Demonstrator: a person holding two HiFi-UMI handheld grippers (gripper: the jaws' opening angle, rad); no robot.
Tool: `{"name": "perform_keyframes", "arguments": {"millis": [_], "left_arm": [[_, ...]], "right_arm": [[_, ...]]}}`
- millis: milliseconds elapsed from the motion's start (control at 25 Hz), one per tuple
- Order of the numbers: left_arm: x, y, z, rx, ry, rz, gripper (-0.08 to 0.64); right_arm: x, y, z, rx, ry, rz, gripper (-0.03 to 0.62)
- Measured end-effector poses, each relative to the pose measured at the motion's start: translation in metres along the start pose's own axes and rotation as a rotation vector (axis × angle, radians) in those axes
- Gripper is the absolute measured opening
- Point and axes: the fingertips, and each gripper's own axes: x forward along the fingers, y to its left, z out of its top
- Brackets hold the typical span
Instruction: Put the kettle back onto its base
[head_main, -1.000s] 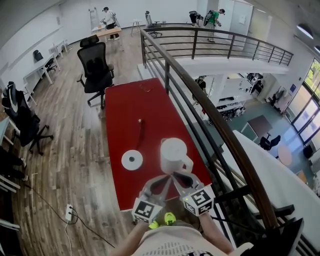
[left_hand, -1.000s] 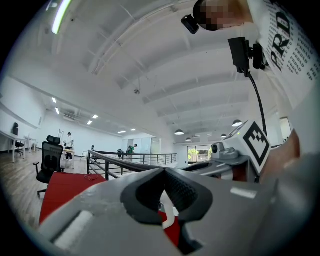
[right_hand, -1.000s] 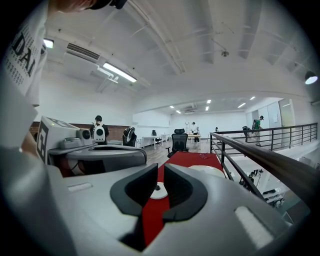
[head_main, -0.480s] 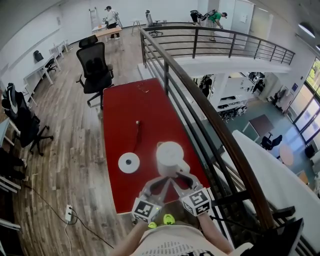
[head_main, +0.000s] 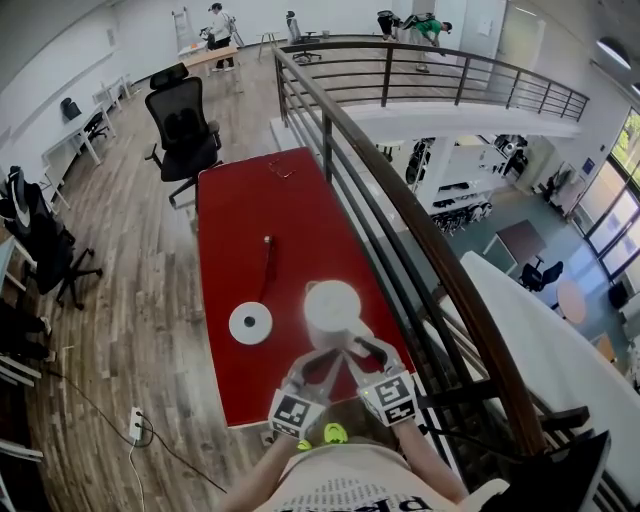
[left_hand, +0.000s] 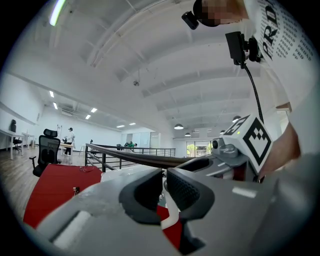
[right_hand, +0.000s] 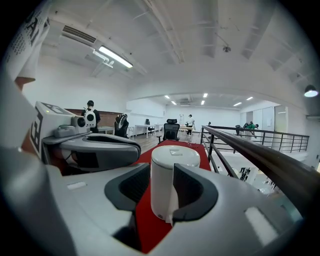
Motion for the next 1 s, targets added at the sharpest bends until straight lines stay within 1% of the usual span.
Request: {"name": "perform_keyframes", "arguments": {"millis": [200,320,400,520,640,680,720,880,1000], "left_arm": [[0.014,-0.002,-0.010,-0.026,0.004,-0.010,0.046],[0.021,-0.002,-0.018,-0.016,0.027,-0.013,0.044],[0.025,-0.003,-0.021,-0.010,0.033,-0.016,0.058],[0.030,-0.006,-0.027,-0.009,0.036,-0.021,0.061],[0.032,-0.009,-0.031,-0.015,0.041,-0.020,0.058],[0.033,-0.010,-0.032,-0.015,0.043,-0.021,0.058],[0.034,-0.011,-0.033,-0.015,0.045,-0.022,0.060],[0.037,-0.013,-0.038,-0.029,0.052,-0.022,0.060],[0.041,-0.012,-0.042,-0.042,0.059,-0.020,0.049]], "right_arm": [[0.001,-0.013,-0.011,-0.016,0.032,-0.033,0.150],[-0.001,-0.021,-0.011,-0.029,0.034,-0.053,0.152],[-0.003,-0.028,-0.014,-0.032,0.040,-0.071,0.152],[-0.001,-0.032,-0.021,-0.047,0.053,-0.074,0.159],[-0.004,-0.033,-0.023,-0.073,0.058,-0.089,0.146],[-0.005,-0.036,-0.024,-0.072,0.064,-0.097,0.164],[-0.006,-0.038,-0.028,-0.066,0.073,-0.102,0.166],[0.001,-0.042,-0.045,-0.048,0.129,-0.090,0.186],[0.008,-0.045,-0.049,-0.044,0.146,-0.086,0.187]]}}
